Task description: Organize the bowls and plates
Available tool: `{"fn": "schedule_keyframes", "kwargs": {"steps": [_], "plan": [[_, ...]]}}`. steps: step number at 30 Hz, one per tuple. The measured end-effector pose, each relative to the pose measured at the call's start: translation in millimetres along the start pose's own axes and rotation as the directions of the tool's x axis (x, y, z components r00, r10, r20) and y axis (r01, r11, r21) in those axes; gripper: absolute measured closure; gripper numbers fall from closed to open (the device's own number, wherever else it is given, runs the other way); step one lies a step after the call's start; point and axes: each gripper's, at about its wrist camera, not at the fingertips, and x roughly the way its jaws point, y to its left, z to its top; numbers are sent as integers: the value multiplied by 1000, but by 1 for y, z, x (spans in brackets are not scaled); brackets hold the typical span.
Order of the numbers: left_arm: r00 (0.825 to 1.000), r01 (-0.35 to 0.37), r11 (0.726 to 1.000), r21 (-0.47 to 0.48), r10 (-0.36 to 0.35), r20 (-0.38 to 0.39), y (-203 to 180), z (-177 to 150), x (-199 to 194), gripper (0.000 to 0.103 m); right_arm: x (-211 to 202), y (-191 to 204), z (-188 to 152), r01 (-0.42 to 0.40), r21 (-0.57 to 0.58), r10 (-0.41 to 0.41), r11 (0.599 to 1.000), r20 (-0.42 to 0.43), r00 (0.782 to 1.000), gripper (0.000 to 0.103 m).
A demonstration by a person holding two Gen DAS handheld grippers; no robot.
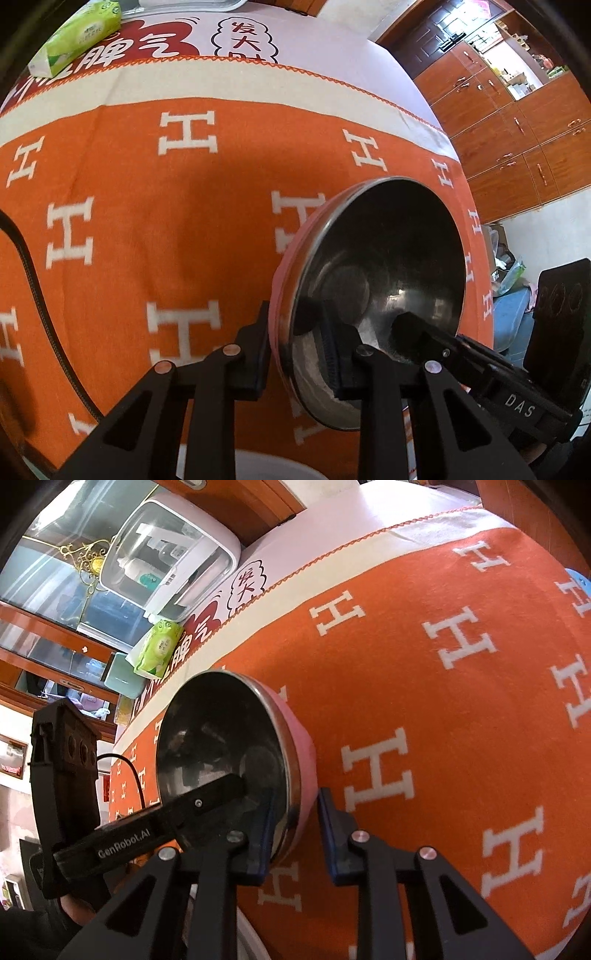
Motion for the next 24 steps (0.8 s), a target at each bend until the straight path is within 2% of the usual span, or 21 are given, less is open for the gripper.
{"fn": "schedule_keyframes", "kwargs": {"steps": [12, 24], "plan": [[998, 0, 1000, 21, -1, 68, -8, -31, -42, 80, -30, 25, -26, 6, -58, -3, 998, 46, 999, 81], [987, 13, 1000, 24, -17, 161, 2, -61, -93, 80, -53, 66, -55, 26, -200, -14, 980, 62, 998, 81]]}}
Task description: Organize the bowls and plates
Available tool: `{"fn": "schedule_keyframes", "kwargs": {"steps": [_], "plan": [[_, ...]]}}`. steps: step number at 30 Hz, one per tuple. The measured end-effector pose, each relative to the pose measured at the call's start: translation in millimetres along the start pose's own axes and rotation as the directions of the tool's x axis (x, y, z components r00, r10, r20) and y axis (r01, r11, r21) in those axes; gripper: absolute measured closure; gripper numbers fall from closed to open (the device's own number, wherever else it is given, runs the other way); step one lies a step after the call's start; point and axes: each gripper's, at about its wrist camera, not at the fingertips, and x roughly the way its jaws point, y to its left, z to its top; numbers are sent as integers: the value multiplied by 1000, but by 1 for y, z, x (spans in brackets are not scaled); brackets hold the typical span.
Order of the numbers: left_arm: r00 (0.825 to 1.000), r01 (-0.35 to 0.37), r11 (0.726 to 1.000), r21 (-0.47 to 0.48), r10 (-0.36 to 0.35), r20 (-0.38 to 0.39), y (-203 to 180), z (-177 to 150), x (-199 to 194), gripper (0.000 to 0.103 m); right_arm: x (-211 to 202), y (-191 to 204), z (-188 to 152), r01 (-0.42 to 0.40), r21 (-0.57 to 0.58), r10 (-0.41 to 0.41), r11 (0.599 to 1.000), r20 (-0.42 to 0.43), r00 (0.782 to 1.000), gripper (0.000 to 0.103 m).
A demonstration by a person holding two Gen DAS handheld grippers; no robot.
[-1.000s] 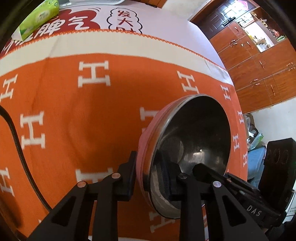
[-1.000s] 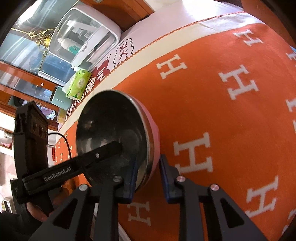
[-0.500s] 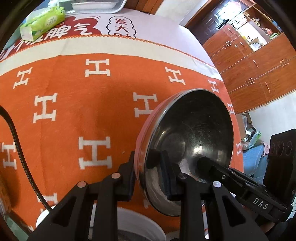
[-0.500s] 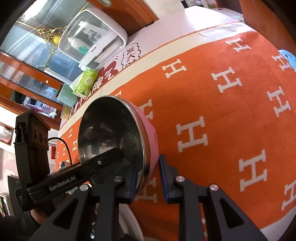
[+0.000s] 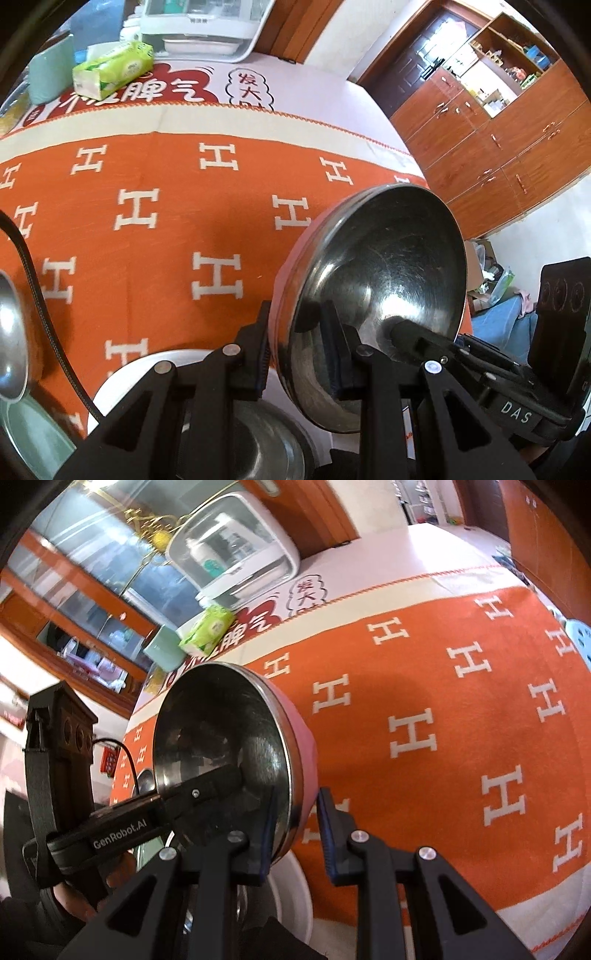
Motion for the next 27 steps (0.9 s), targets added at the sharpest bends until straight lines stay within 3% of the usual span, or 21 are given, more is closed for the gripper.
{"fn": "schedule_keyframes", "kwargs": {"steps": [12, 27], "plan": [[999, -7, 1000, -1, 7, 45, 19, -39, -45, 80, -10, 49, -38, 34, -138, -36, 990, -15, 999, 81], [994, -80, 996, -46, 83, 72, 83, -77, -110, 80, 11, 130, -71, -24, -239, 4, 971, -81, 997, 81]]}}
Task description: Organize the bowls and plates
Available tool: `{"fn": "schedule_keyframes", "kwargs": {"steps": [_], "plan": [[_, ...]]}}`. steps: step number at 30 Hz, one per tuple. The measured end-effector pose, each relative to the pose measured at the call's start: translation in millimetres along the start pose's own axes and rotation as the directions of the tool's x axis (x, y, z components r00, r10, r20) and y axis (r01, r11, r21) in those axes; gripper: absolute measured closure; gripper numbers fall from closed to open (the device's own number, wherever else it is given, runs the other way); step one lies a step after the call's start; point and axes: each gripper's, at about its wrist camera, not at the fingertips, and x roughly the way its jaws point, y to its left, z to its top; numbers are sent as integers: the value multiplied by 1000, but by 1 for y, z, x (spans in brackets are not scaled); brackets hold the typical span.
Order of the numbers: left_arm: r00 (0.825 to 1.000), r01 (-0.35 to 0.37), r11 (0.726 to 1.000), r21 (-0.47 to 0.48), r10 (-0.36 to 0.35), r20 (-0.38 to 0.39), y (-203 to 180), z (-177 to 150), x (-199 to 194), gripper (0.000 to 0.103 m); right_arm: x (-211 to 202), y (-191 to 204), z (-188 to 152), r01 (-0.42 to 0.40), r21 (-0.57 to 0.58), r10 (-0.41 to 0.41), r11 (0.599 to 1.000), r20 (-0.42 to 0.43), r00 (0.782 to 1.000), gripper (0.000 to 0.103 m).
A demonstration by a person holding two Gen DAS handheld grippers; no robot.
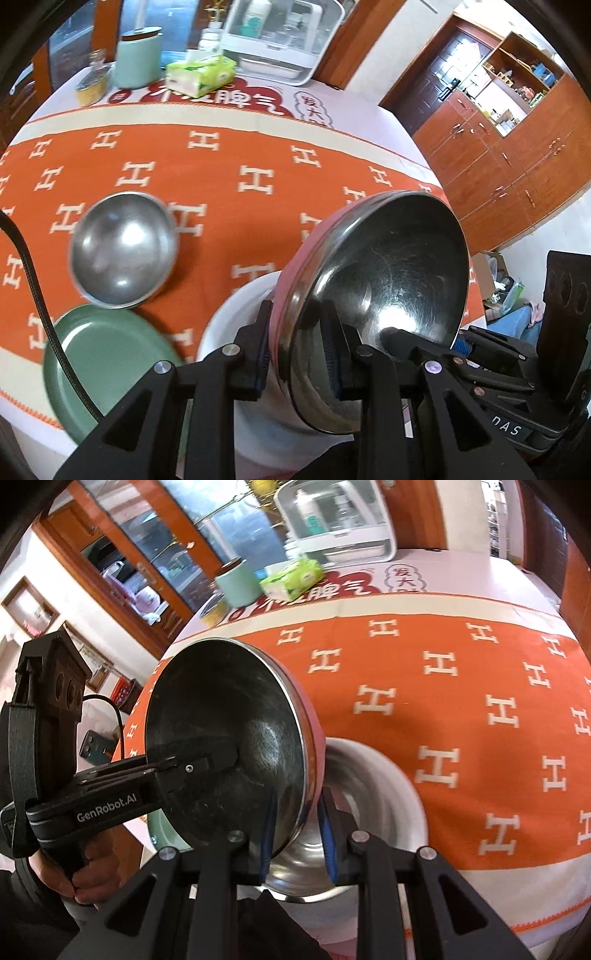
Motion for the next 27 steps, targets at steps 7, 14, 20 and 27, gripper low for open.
{"fn": "schedule_keyframes", "kwargs": {"steps": [7, 14, 20, 27], "plan": [[999, -35, 999, -10, 35, -3, 38, -7, -26, 80, 19, 46, -3, -19, -37, 18, 999, -24, 1000, 79], [996, -80, 997, 7, 81, -35, 72, -15, -44, 80, 39, 82, -11, -26, -58, 23, 998, -59, 998, 79], [991, -99, 995, 29, 102, -88, 97, -21, -49, 80, 57, 112, -22, 1, -92, -9, 996, -94, 995, 78], [980, -106, 993, 56, 114, -162, 124, -30, -49, 80, 75, 136, -34, 11, -79, -19, 997, -112, 994, 78]]}}
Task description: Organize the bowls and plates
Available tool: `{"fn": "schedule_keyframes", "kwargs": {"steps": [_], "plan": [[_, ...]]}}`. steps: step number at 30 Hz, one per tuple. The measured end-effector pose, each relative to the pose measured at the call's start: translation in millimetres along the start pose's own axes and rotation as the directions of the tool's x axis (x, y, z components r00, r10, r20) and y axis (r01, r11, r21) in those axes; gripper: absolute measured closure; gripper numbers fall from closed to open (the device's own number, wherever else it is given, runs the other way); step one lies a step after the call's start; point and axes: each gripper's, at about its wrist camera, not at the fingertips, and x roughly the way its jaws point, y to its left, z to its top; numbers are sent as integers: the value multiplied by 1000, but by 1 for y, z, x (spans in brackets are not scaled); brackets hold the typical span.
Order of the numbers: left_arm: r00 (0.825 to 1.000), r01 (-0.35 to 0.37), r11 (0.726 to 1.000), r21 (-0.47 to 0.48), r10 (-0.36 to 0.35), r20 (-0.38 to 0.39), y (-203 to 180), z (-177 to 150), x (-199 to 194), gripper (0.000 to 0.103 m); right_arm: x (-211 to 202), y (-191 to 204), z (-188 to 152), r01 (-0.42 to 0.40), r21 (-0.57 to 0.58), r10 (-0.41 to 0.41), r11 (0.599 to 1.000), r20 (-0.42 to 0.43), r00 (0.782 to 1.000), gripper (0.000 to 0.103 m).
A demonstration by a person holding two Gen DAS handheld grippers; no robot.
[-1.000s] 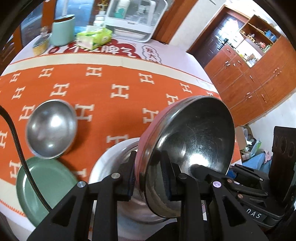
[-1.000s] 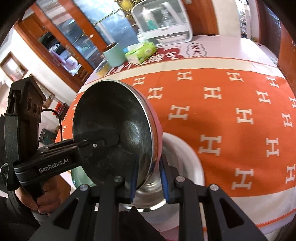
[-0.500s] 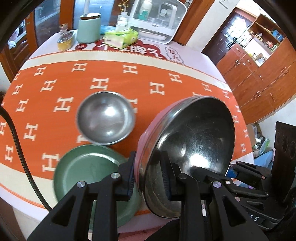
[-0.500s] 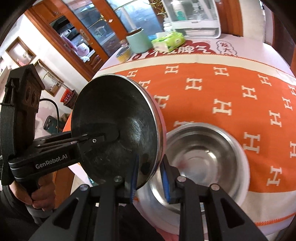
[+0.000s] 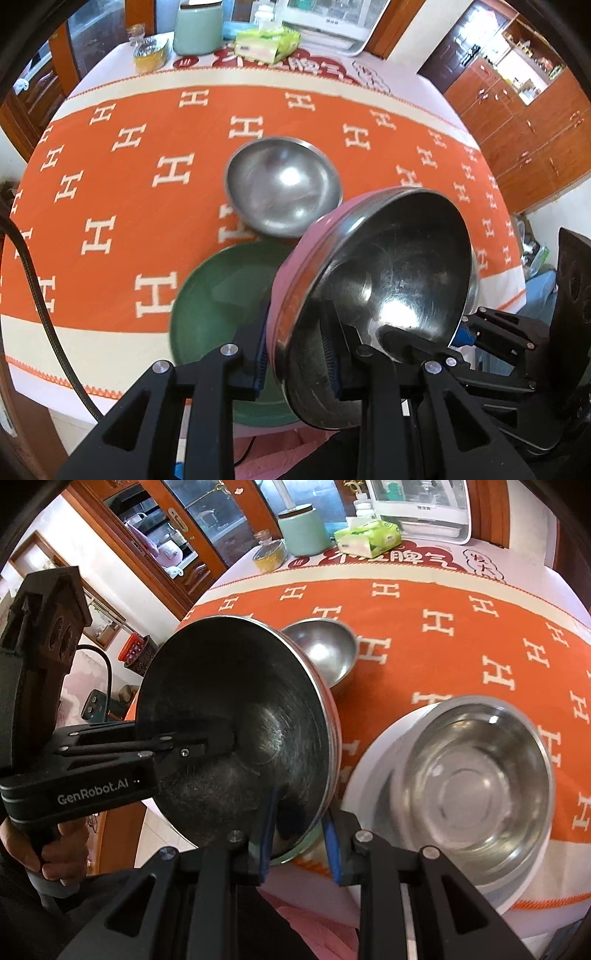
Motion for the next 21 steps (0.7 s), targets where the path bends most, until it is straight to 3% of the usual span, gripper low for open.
{"fn": "schedule_keyframes", "kwargs": {"steps": [9, 21], "plan": [[994, -7, 998, 69, 15, -112, 29, -7, 16, 79, 33, 26, -17, 13, 71, -10, 997, -42, 999, 76], [972, 34, 978, 207, 16, -235, 42, -8, 48, 73, 55, 38, -37, 52, 227, -44, 972, -40, 998, 75]]}}
